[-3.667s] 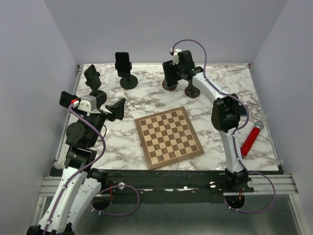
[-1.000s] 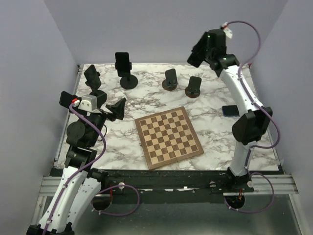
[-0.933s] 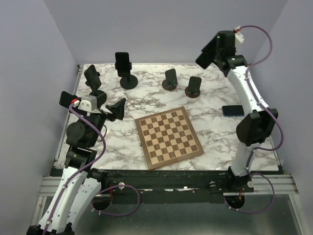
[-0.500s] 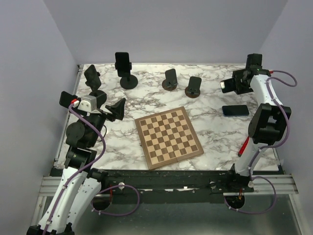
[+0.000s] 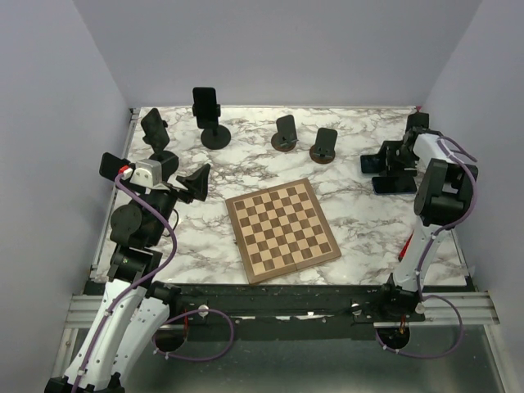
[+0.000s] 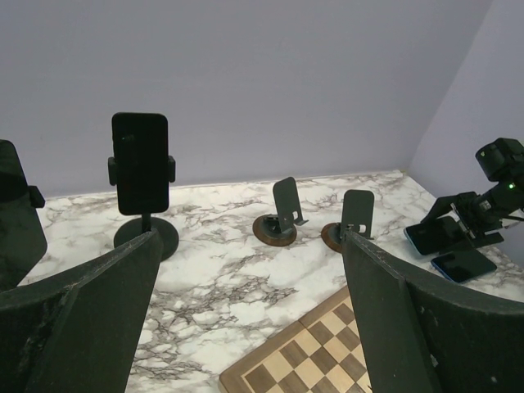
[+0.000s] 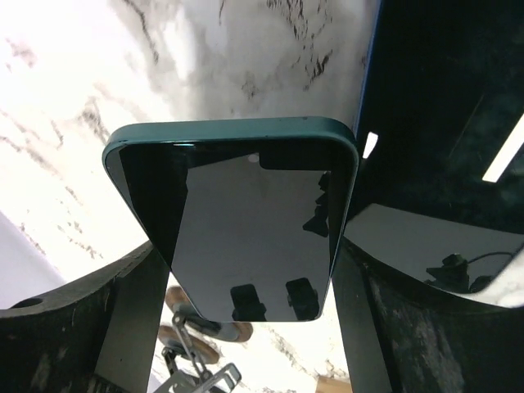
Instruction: Remove the phone from the phone stand
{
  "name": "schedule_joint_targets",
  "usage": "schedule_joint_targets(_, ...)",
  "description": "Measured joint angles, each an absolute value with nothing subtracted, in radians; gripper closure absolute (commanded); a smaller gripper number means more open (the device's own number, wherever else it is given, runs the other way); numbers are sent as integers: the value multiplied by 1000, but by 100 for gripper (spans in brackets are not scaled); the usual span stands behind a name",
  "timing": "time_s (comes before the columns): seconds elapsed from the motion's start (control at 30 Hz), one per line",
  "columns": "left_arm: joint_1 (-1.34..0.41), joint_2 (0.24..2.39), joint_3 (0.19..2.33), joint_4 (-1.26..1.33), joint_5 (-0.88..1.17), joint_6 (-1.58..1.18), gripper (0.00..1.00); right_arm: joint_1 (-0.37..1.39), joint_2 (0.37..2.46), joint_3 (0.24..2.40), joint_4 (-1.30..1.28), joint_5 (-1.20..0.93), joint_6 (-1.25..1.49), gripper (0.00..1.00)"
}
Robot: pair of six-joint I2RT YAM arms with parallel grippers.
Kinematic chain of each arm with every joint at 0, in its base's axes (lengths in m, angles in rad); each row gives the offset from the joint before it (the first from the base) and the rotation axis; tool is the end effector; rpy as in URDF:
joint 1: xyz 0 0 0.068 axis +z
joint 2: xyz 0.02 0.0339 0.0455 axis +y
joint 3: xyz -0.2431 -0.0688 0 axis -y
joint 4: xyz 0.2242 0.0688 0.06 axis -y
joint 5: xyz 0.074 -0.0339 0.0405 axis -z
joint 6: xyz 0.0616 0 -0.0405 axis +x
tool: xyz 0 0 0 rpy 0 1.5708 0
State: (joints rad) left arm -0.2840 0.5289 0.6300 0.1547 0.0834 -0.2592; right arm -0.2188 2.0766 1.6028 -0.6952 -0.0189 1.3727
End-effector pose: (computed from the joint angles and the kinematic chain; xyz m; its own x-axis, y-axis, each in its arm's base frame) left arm 0.1503 -0.0492 0.3527 0.1434 -0.3079 -0.9405 0.4069 0.8847 -0.2276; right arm 0.4080 -0.0895 0.1525 0.0289 0.9978 -0.0599 0.9221 -0.0035 0.3868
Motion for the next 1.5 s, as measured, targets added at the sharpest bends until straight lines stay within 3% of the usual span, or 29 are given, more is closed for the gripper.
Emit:
schedule_joint_targets(0.2, -284, 529, 630, 155, 83, -259, 1, -233, 2159, 1656, -700, -28, 1374, 98)
schedule_joint_targets(0.7, -284, 529, 630, 155, 83, -259, 1, -254, 2167, 1668, -709, -20, 1367, 70)
schedule_joint_targets(1.13, -284, 529, 630, 155, 83, -259, 1, -273, 2167, 1668, -709, 1, 1349, 66)
schedule_joint_targets(1.5, -284, 529, 630, 155, 83, -259, 1, -297, 2168, 1668, -703, 1, 1313, 52)
